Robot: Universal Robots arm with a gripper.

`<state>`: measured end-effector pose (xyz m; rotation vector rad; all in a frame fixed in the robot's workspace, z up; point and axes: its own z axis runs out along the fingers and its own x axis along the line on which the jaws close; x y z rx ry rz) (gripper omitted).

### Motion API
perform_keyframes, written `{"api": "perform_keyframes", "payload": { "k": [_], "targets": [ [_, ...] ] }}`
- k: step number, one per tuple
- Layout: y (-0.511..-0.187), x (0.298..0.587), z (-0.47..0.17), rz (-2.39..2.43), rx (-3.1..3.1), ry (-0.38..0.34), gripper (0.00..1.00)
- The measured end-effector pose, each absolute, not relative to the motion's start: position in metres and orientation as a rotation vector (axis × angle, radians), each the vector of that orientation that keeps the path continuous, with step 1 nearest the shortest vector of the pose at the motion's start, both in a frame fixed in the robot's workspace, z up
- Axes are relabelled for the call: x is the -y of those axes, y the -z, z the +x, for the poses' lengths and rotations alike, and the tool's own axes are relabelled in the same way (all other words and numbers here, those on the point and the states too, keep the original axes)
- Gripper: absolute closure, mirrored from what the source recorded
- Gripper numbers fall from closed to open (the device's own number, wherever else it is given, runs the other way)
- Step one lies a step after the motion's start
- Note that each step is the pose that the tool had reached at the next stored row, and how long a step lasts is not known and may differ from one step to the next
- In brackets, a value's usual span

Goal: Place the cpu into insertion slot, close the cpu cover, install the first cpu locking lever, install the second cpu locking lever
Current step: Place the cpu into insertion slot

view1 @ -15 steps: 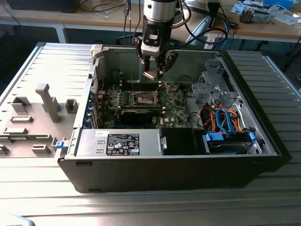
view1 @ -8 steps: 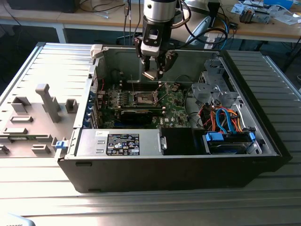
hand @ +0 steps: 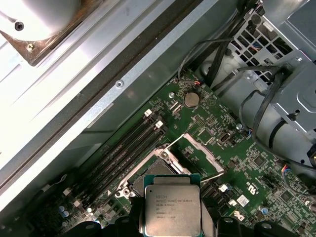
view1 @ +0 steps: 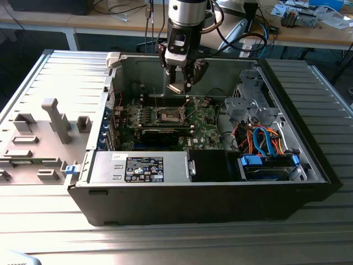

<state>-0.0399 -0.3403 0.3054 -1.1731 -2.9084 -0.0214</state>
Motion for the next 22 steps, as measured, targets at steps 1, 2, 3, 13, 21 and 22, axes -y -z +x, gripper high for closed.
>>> {"api": "perform_keyframes", "payload": {
  "k": [1,2,3,13,21,22],
  "targets": [
    [-0.3054,0.3403,-0.0399,-1.174,2.908,0.022,0.46],
    [-0.3054,0.3403,-0.0399,-1.175,2.908,0.021,0.46],
    [-0.3054,0.3403,-0.0399,-1.177,2.907,0.022,0.46],
    [-0.3053,0.3403,-0.0399,-1.186,2.903,0.022,0.46],
    [-0.3052,0.3403,-0.0399,-1.192,2.901,0.021,0.46],
    [-0.3052,0.3403,-0.0399,-1.193,2.900,0.022,0.46]
  ]
}}
